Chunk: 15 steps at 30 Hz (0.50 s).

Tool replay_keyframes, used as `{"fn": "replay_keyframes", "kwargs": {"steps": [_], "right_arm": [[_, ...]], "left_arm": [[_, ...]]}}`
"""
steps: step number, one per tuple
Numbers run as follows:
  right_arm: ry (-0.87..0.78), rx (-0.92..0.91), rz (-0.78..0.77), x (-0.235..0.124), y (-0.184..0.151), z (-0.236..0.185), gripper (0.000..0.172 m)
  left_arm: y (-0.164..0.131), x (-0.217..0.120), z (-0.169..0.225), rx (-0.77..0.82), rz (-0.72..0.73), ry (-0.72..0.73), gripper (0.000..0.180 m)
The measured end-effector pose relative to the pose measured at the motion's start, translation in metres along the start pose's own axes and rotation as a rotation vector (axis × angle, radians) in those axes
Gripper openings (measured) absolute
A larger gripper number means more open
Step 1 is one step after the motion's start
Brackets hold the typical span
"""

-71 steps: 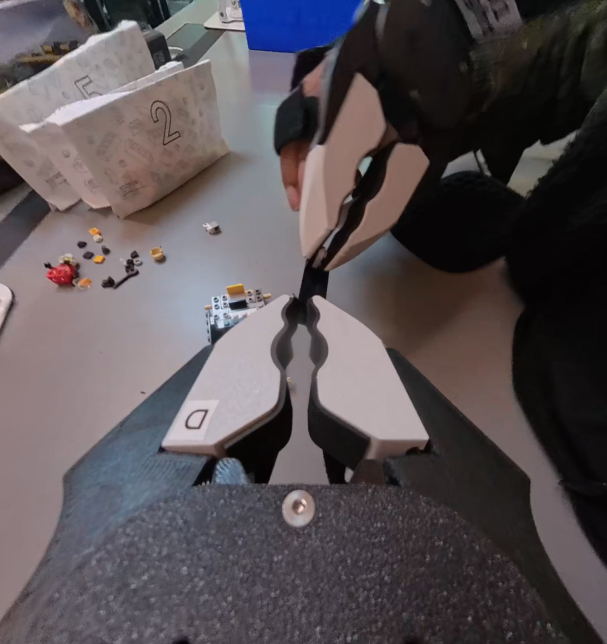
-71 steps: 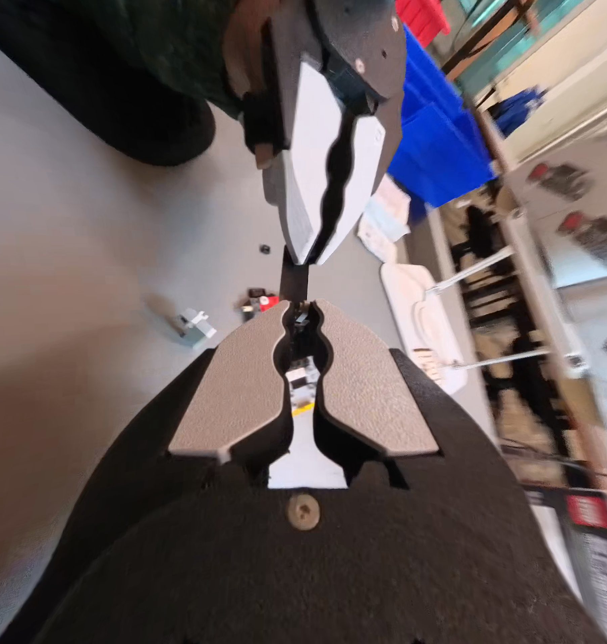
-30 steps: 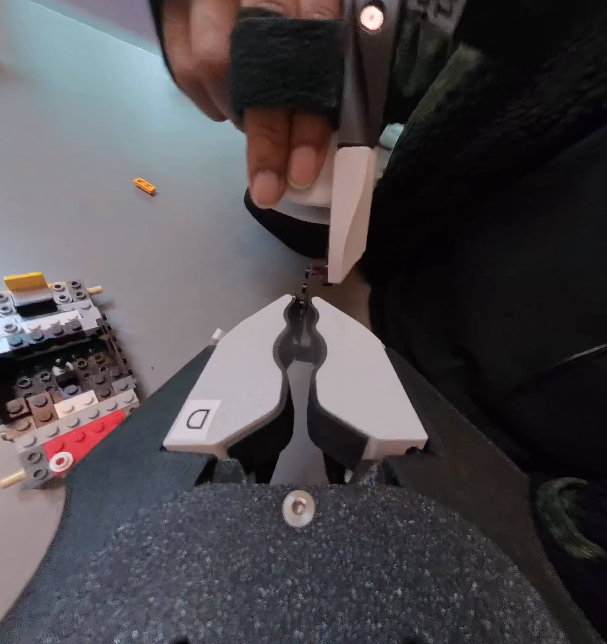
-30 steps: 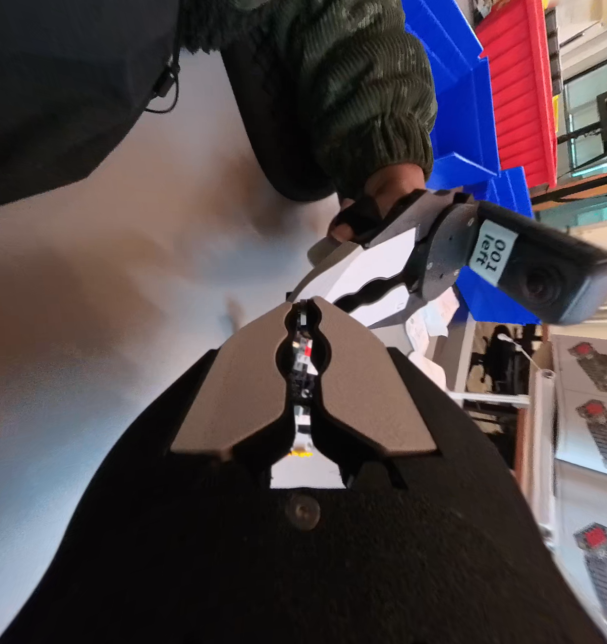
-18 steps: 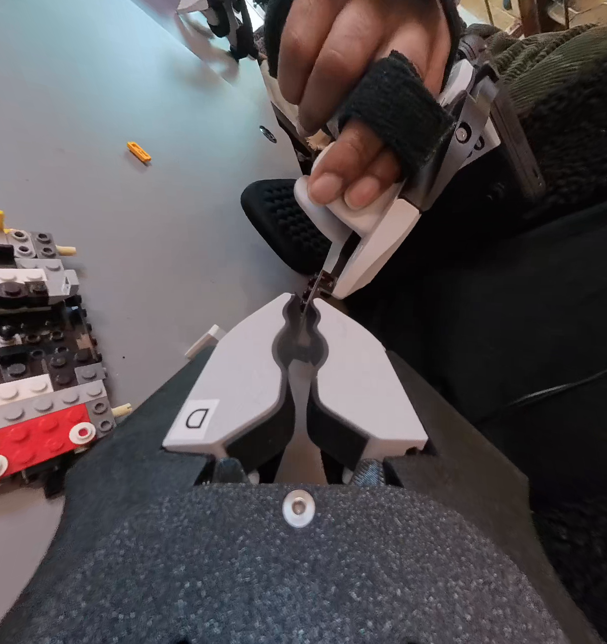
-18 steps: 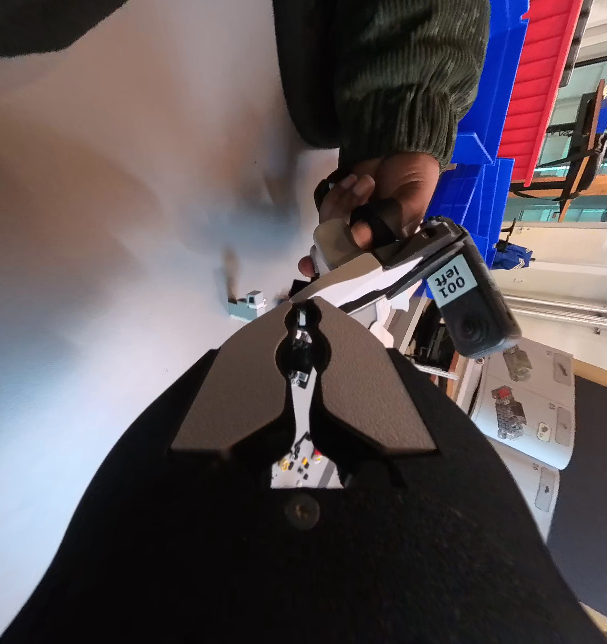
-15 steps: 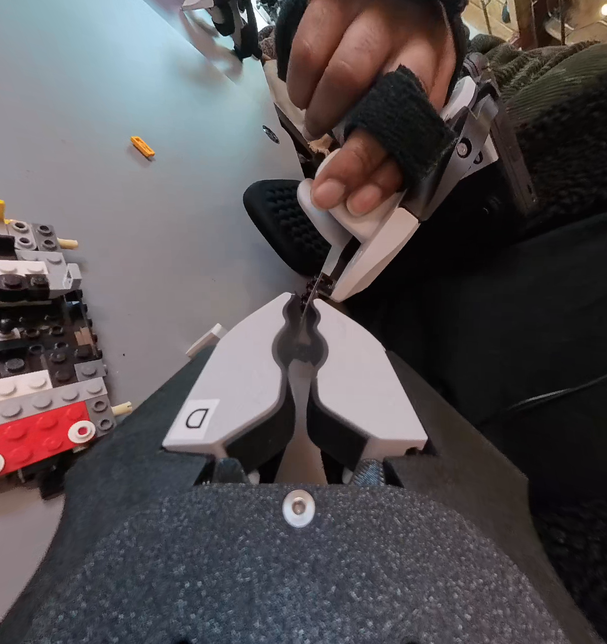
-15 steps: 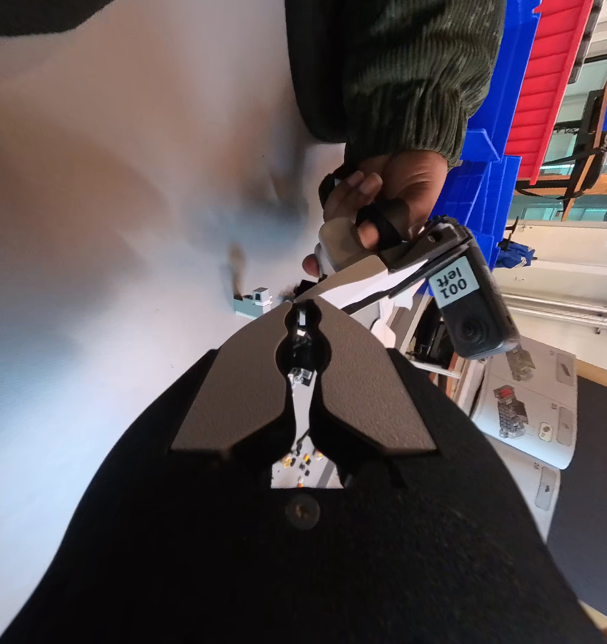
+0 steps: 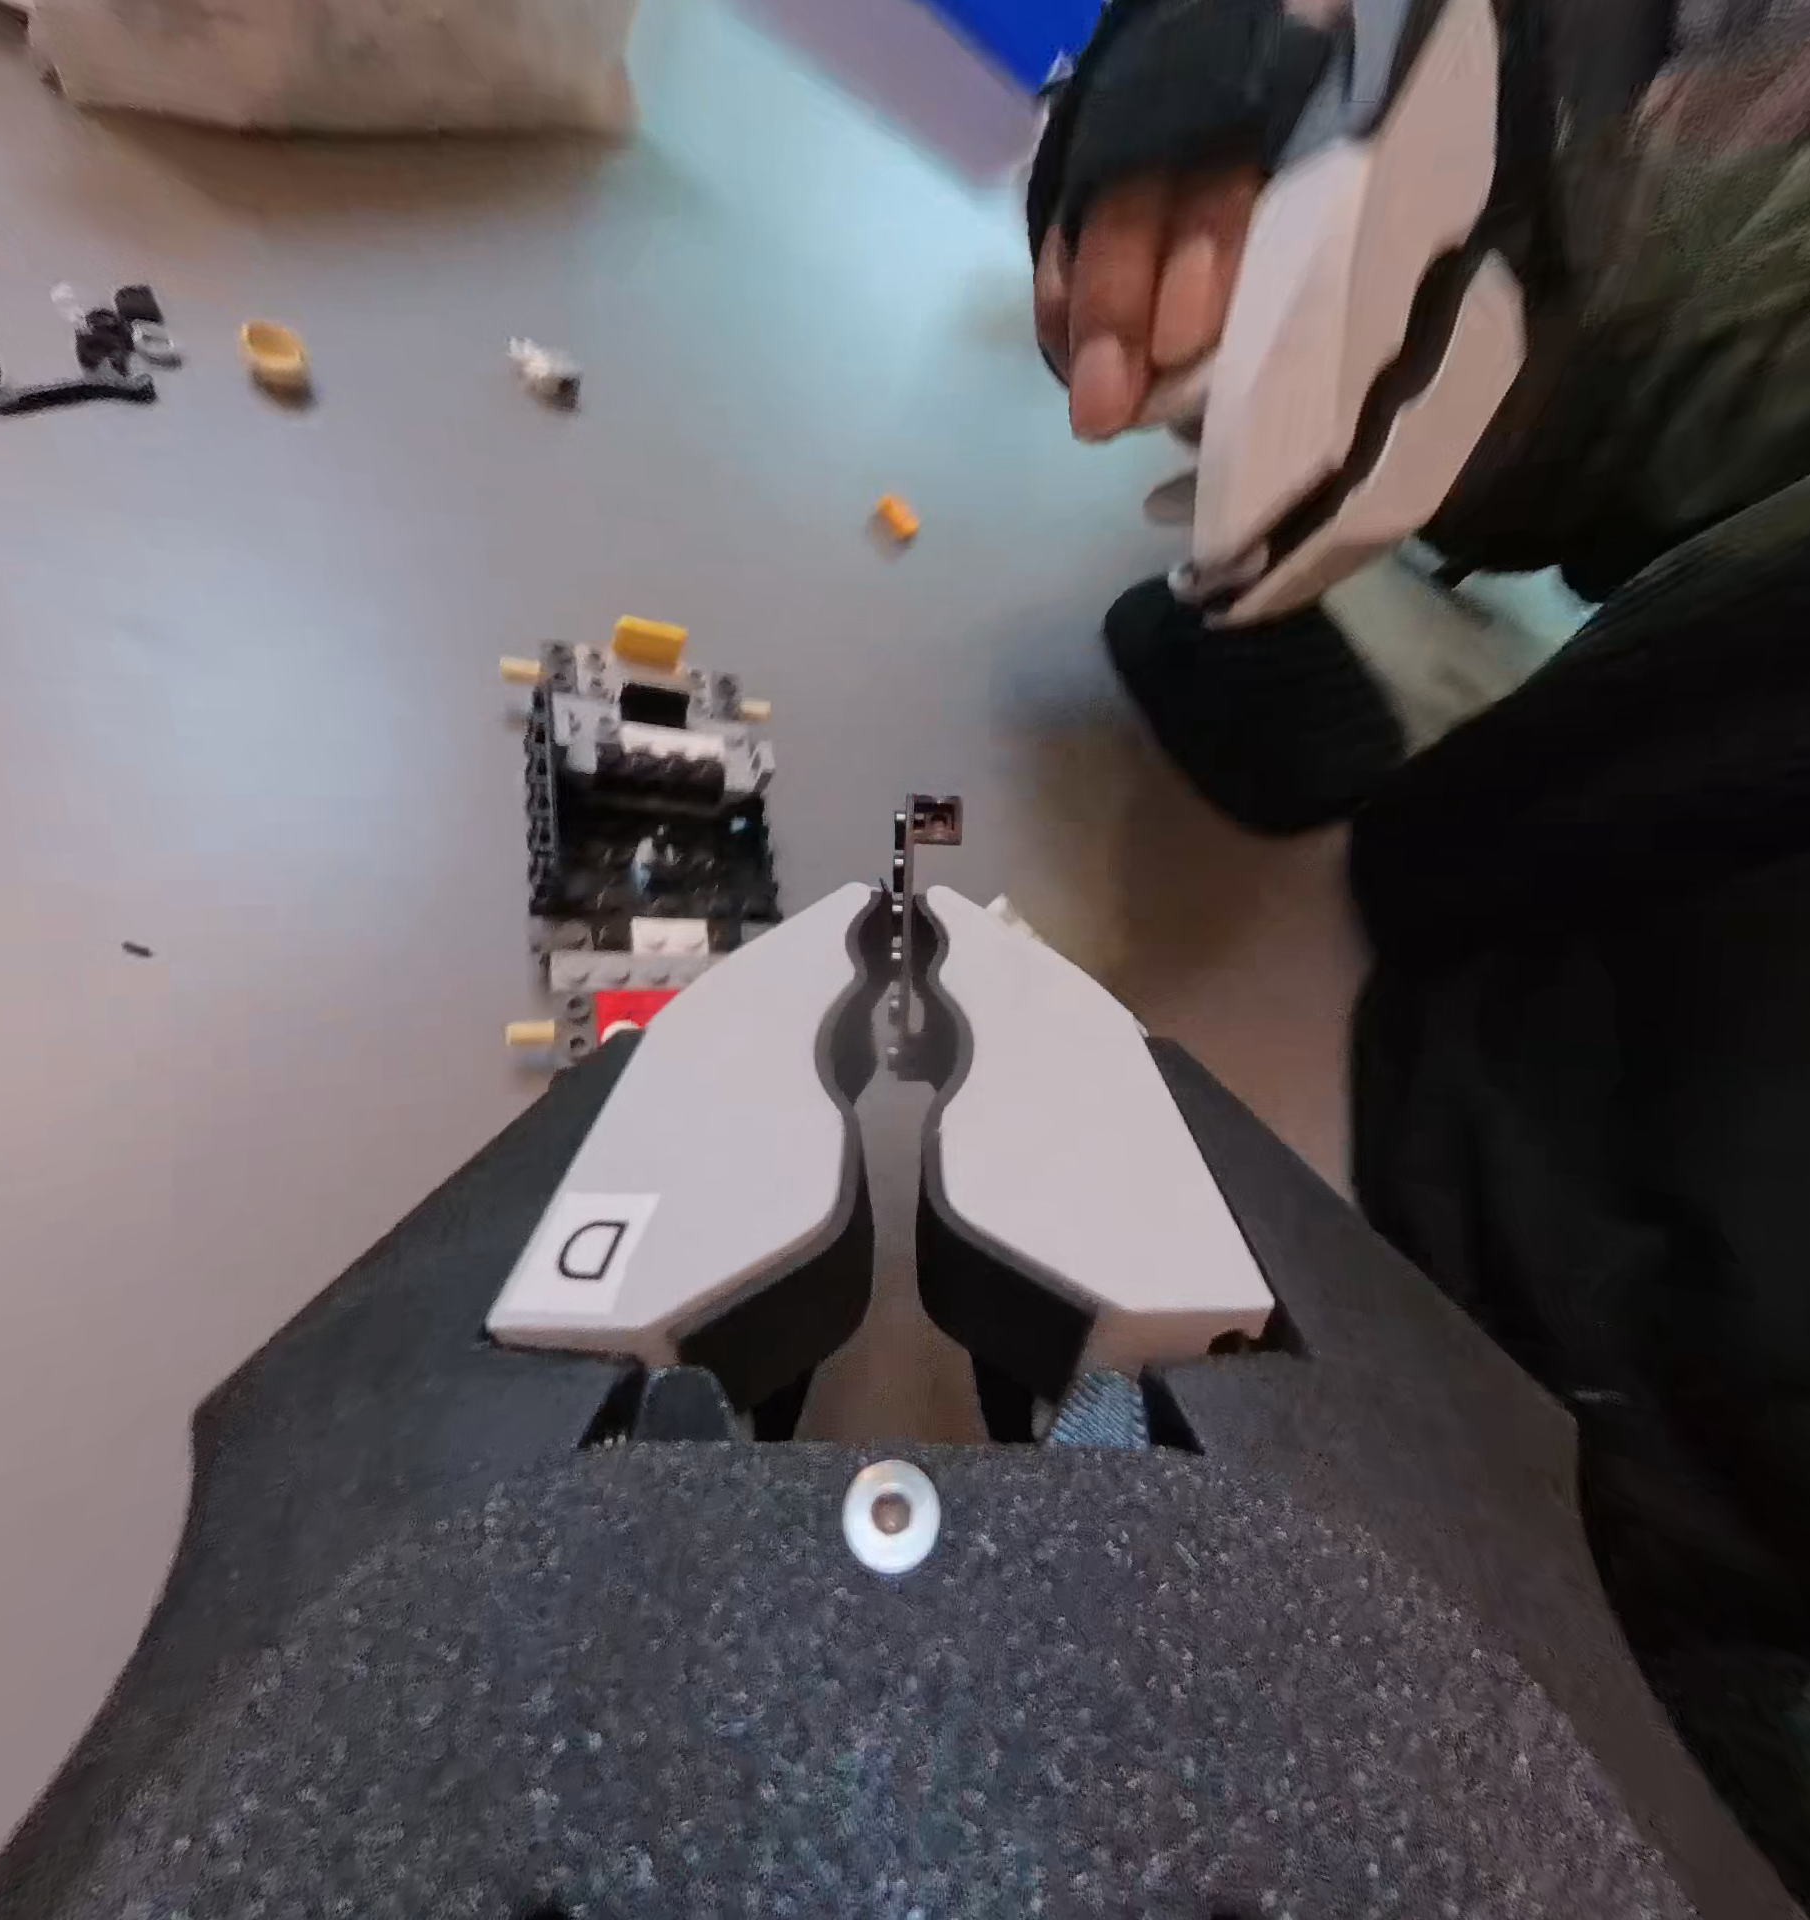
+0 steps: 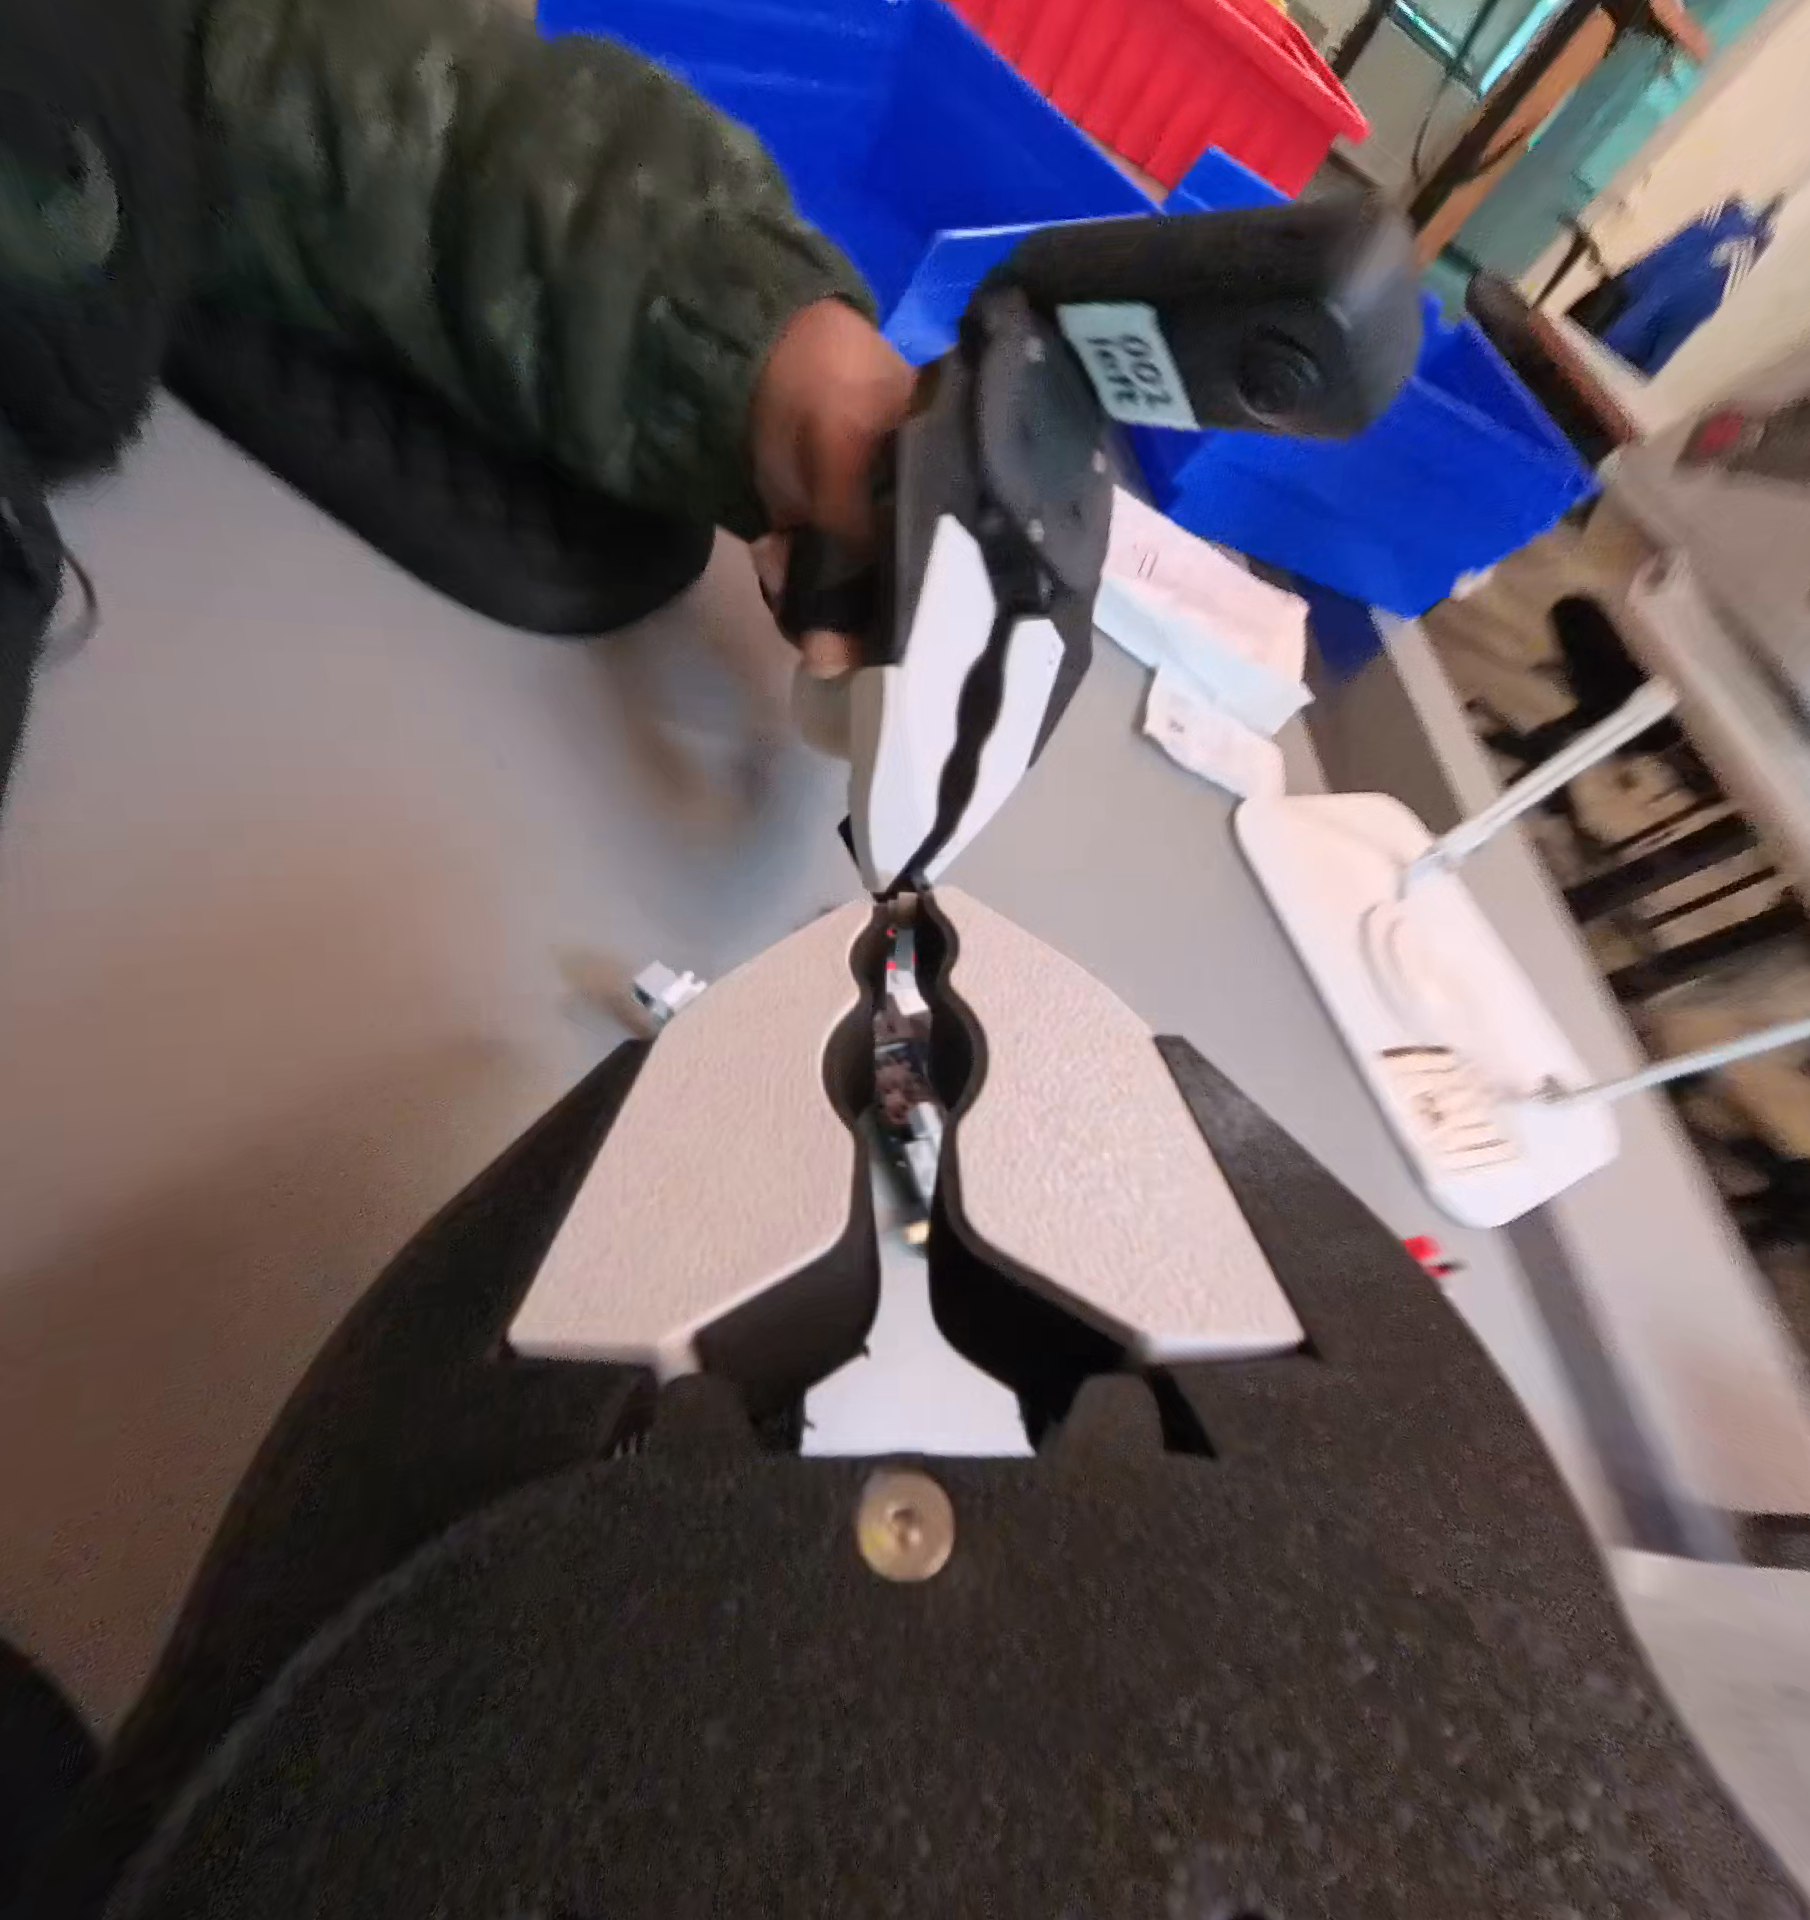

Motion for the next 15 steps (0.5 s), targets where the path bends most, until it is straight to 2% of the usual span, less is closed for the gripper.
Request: {"fn": "replay_keyframes", "kwargs": {"steps": [1,5,9,15], "right_arm": [[0.006,0.09,0.019,0.002,-0.004,0.002,0.004],[0.009,0.286,0.074,0.009,-0.015,0.003,0.004],[0.015,0.397,0.153,0.014,-0.014,0.002,0.004],[0.129,0.817,0.32,0.021,-0.009,0.011,0.005]], "left_arm": [[-0.003,0.003,0.001,0.015,-0.036,0.015,0.004],[-0.004,0.01,0.006,0.097,-0.086,0.045,0.028],[0.007,0.009,0.021,0.232,0.035,-0.016,0.026],[0.026,0.004,0.046,0.506,0.188,0.139,0.021]]}}
Point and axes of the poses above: each gripper's, where its closed fingertips meet, x out along the fingers, y out of its top, z = x × y across the jaws, the point moved 8 cm from there along -x, back along the fingers, and after that the axes turned 9 degrees about -y, right-handed, at the moved point
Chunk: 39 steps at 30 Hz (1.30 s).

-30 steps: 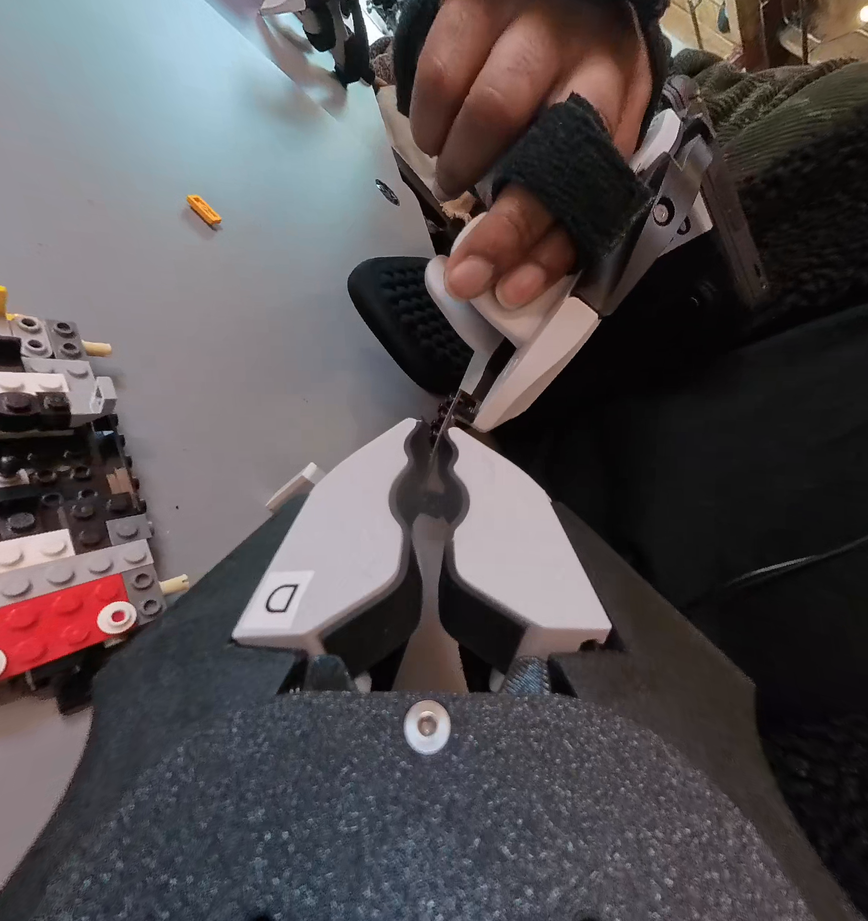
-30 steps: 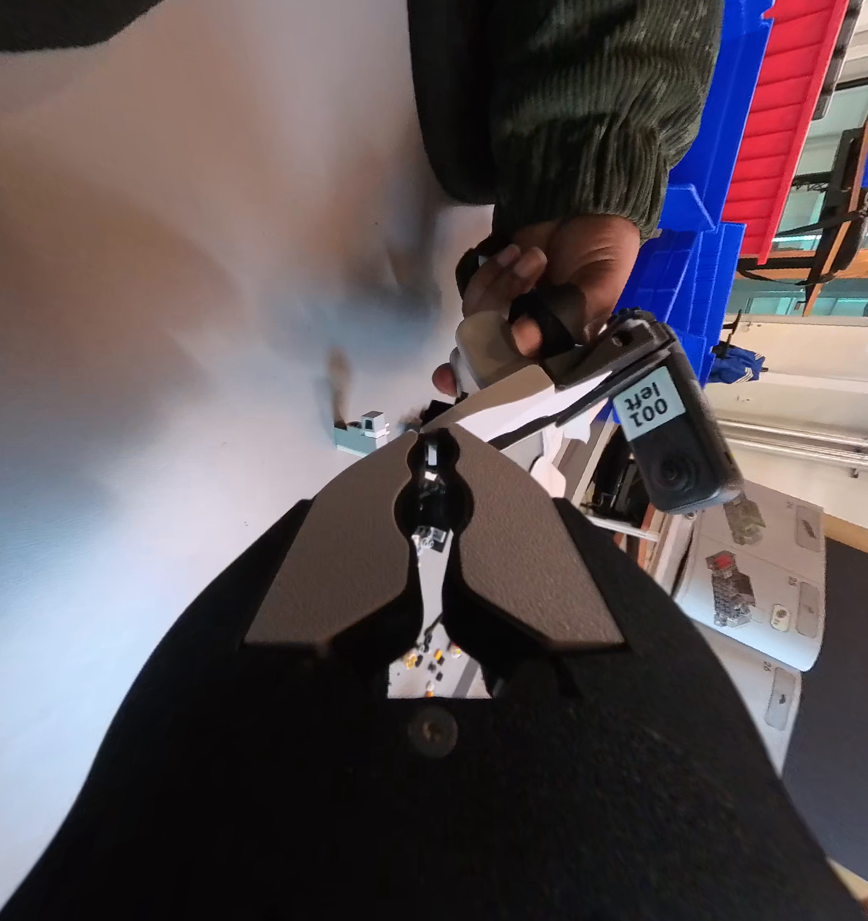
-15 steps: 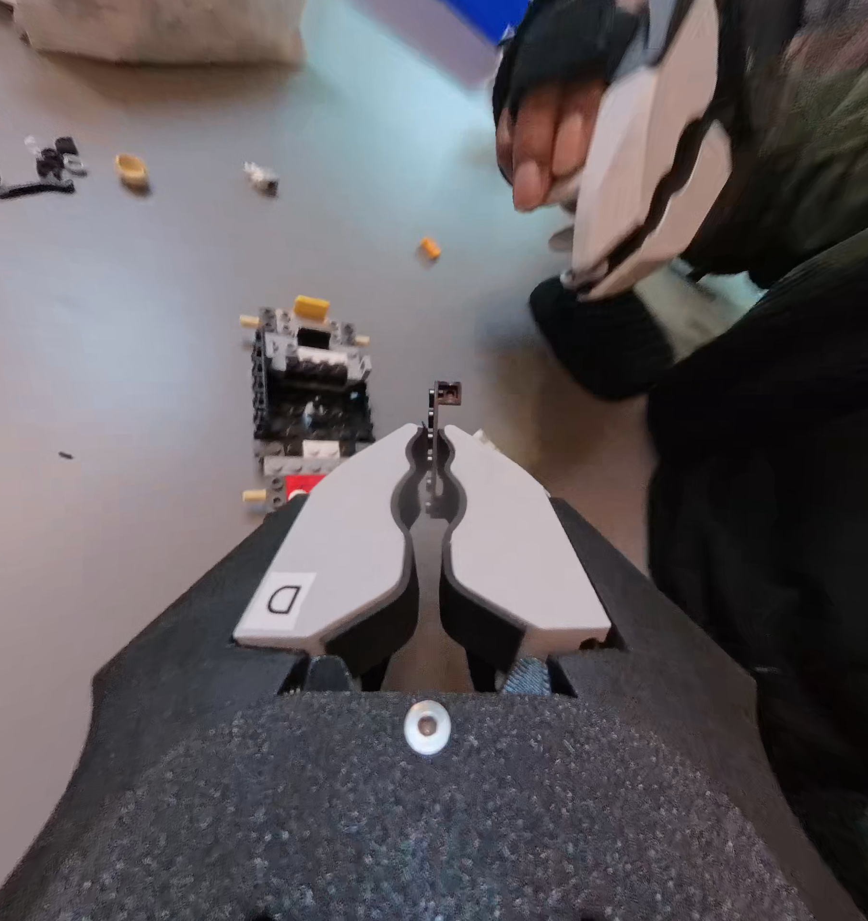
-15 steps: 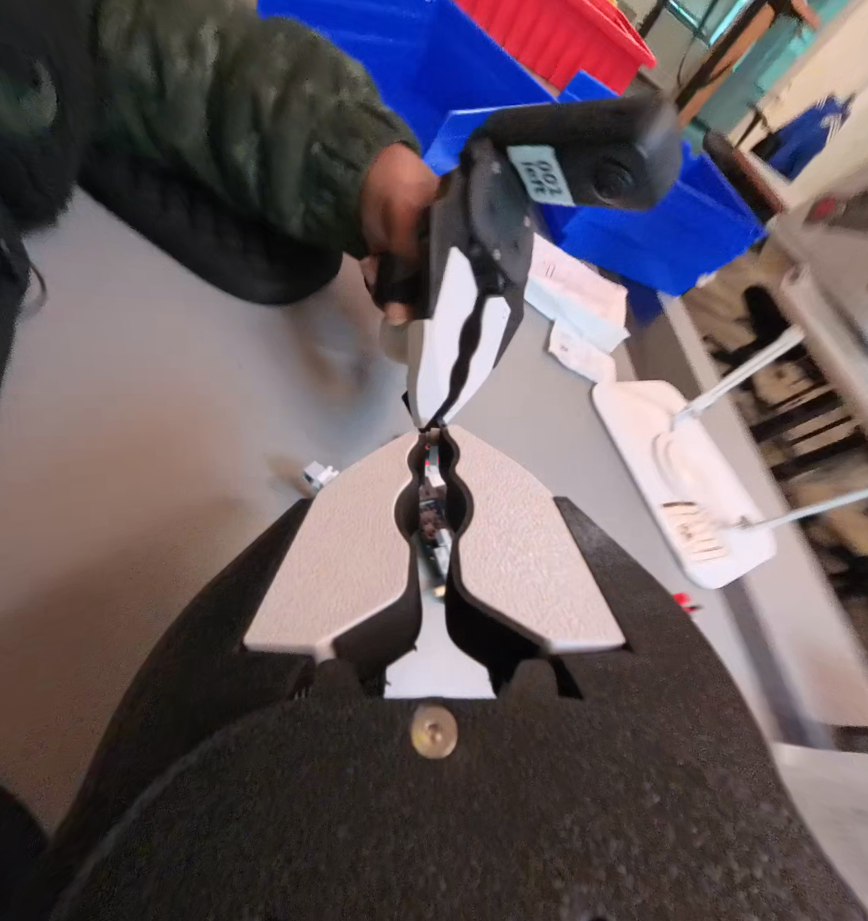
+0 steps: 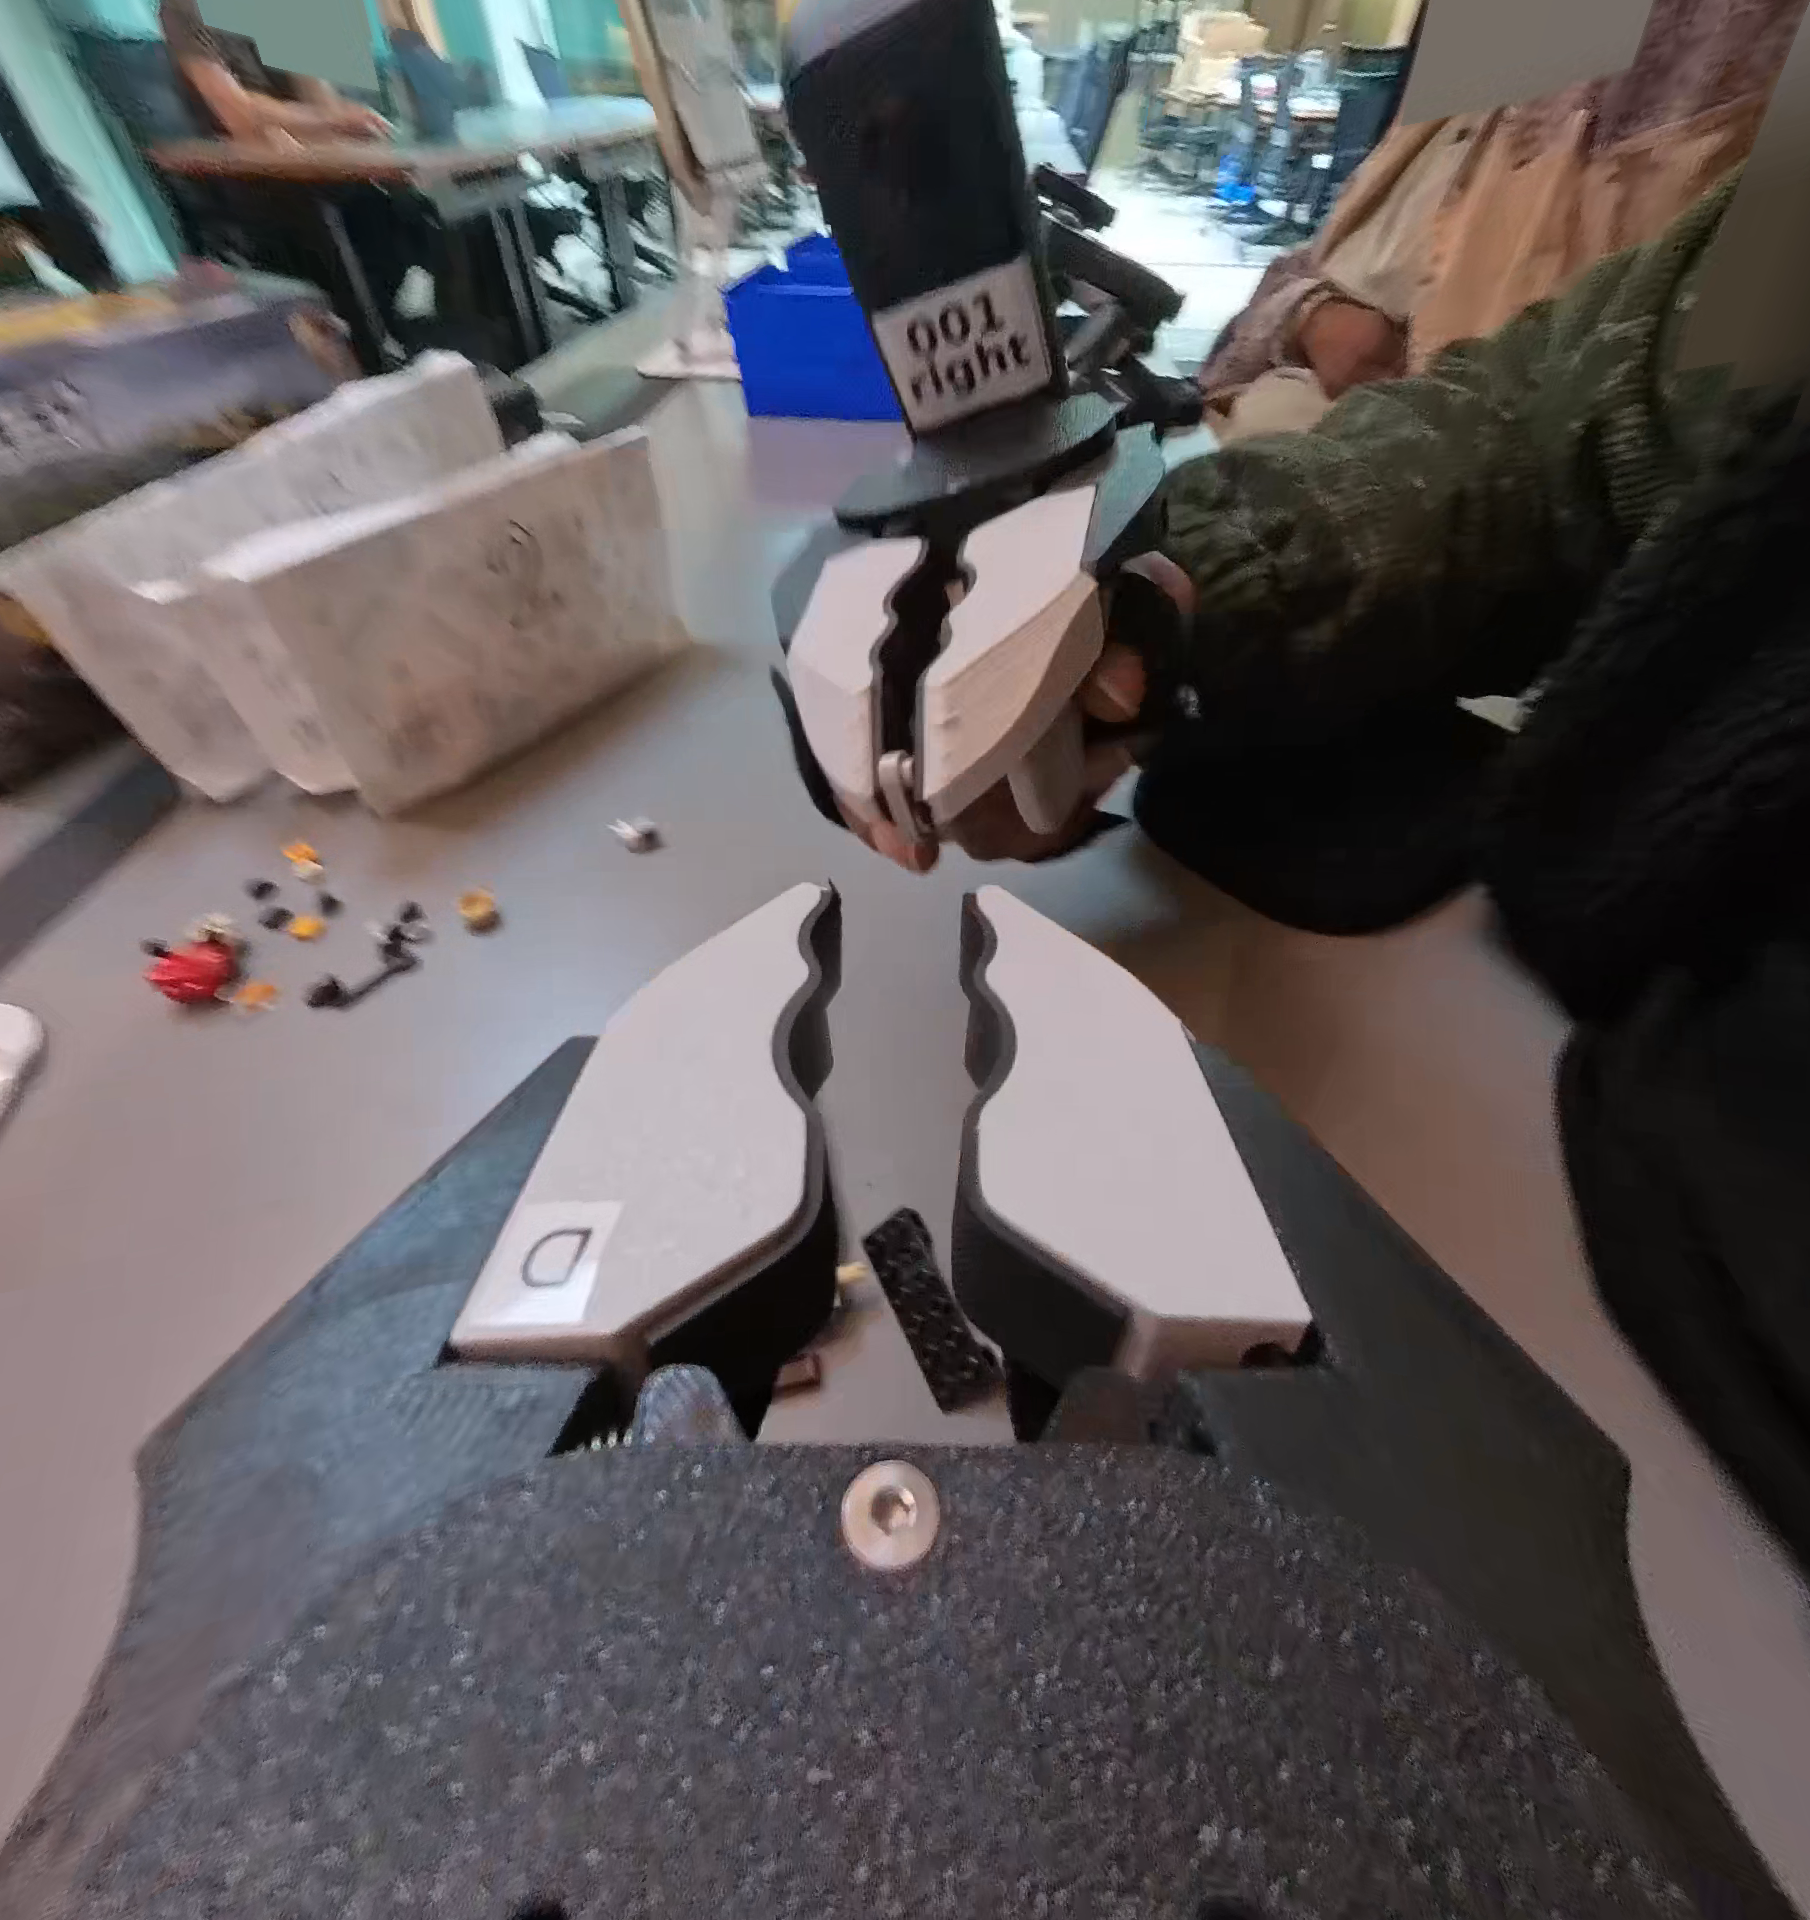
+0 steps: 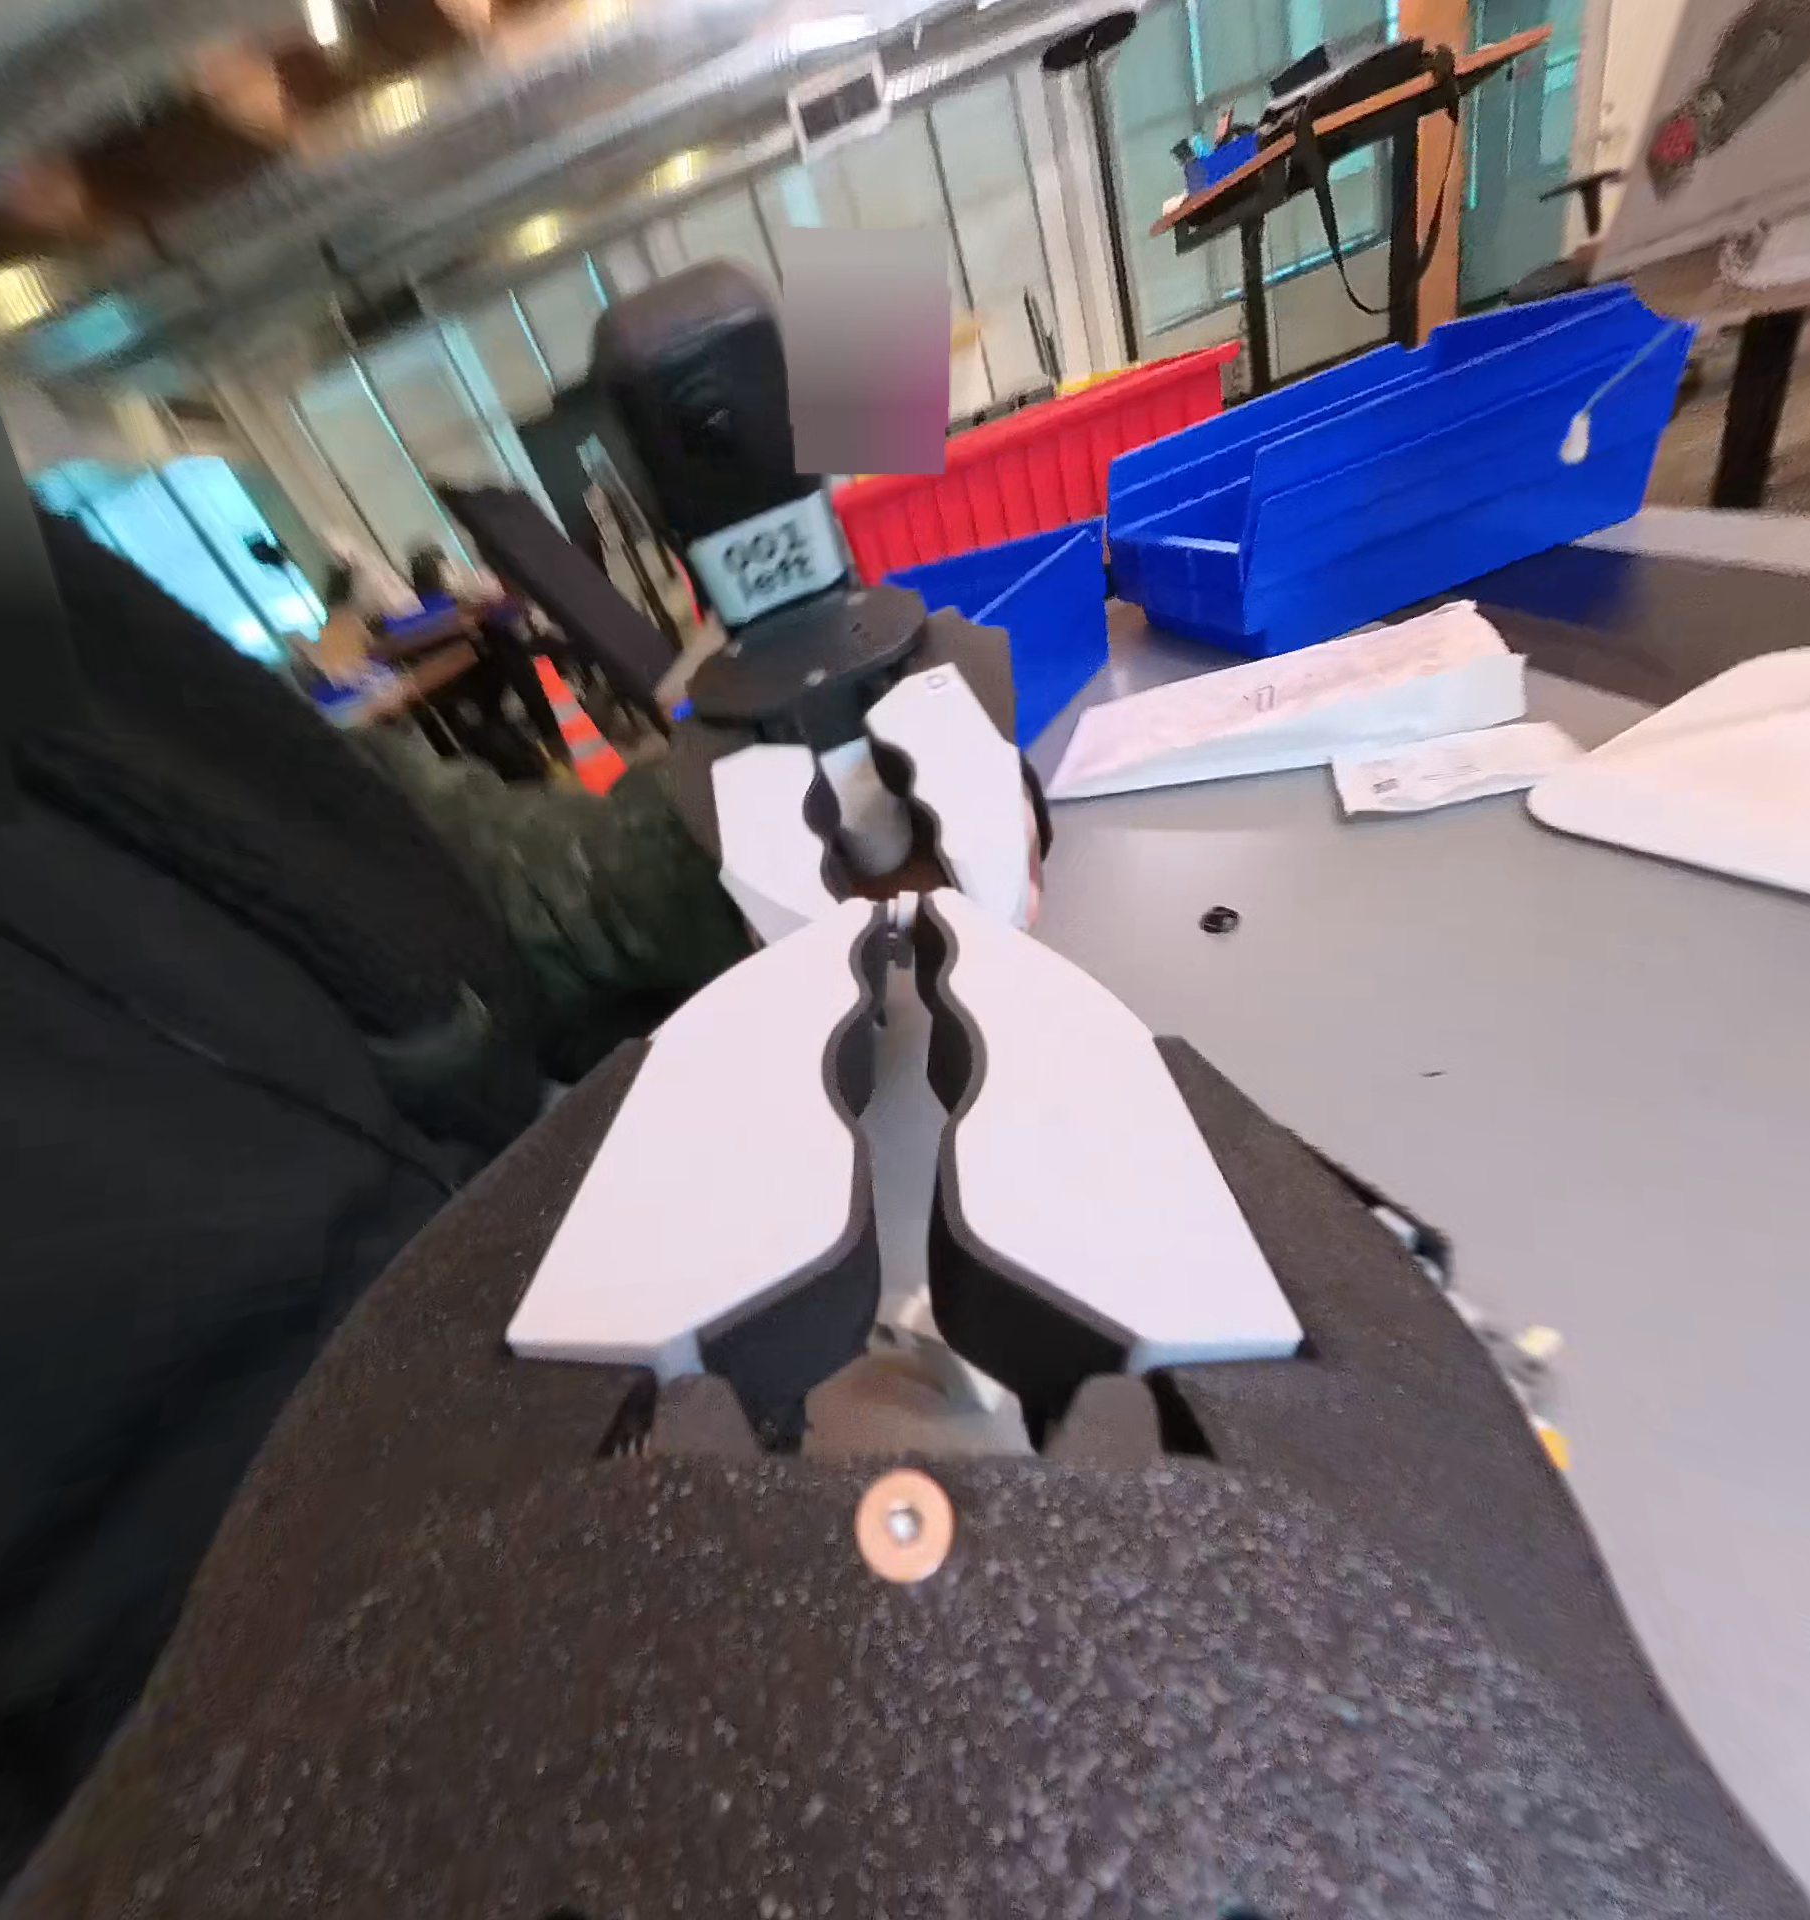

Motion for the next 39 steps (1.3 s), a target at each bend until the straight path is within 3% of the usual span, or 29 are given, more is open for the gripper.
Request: {"fn": "replay_keyframes", "kwargs": {"steps": [8,16,19,22,24,27,34,39], "right_arm": [[0.045,0.57,0.17,0.016,-0.003,0.013,0.005],[0.083,0.655,0.169,0.025,-0.005,0.015,0.009],[0.057,0.485,0.141,0.013,0.004,0.022,0.032],[-0.168,0.102,0.083,-0.009,0.017,0.032,0.029],[-0.181,-0.073,-0.02,-0.019,0.021,0.033,0.025],[-0.095,-0.273,-0.25,-0.023,0.007,0.028,0.023],[0.065,-0.498,-0.573,-0.007,-0.04,0.005,0.034],[0.064,-0.566,-0.66,0.01,-0.062,-0.002,0.041]], "left_arm": [[0.017,-0.003,0.008,0.355,-0.048,0.396,0.02],[0.014,-0.008,0.008,0.493,-0.175,0.488,0.008],[0.011,-0.028,-0.003,0.385,-0.185,0.427,0.008],[-0.019,-0.061,-0.035,0.023,-0.378,0.382,0.008],[-0.049,-0.078,-0.049,-0.21,-0.48,0.333,0.008],[-0.081,-0.089,-0.058,-0.407,-0.559,0.303,0.008],[-0.082,-0.091,-0.066,-0.365,-0.51,0.364,0.052],[-0.065,-0.082,-0.059,-0.258,-0.391,0.308,0.047]]}}
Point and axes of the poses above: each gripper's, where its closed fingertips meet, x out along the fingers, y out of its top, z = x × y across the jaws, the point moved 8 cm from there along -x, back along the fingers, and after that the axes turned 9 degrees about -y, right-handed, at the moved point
